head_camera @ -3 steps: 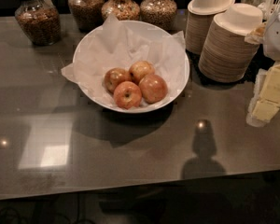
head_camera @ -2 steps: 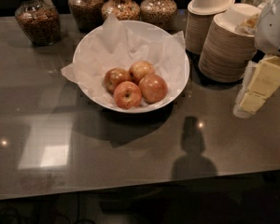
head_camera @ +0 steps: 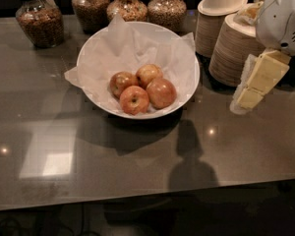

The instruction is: Pick apple from white bowl

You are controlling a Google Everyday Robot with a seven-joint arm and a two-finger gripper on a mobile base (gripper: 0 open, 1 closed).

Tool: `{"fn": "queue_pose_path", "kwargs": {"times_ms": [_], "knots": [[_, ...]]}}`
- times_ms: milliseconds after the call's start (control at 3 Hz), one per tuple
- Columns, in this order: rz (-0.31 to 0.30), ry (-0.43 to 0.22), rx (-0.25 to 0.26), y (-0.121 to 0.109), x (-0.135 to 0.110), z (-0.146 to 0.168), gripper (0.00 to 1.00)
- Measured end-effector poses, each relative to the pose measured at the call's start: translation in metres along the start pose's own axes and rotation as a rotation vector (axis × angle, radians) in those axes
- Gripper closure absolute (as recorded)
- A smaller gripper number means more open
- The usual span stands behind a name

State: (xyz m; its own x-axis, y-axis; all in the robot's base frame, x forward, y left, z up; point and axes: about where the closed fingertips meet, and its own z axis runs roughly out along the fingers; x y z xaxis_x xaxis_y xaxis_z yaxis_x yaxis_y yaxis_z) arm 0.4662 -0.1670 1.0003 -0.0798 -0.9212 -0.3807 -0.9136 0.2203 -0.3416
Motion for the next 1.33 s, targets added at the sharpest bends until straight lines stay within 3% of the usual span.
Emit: {"fn": "queue_pose_path", "kwargs": {"times_ms": [333,667,1000,1333], "knots": [[0.004,-0.016,0.005,0.0,-0.002,0.002,0.0],[0.05,-0.119,0.003,-0.004,-0.008,0.026,0.0],[0.067,-0.243,-0.011,-0.016,-0.031,0.052,0.0],[0.093,-0.337,-0.044,-0.023,-0.045,0.073,0.1]]}}
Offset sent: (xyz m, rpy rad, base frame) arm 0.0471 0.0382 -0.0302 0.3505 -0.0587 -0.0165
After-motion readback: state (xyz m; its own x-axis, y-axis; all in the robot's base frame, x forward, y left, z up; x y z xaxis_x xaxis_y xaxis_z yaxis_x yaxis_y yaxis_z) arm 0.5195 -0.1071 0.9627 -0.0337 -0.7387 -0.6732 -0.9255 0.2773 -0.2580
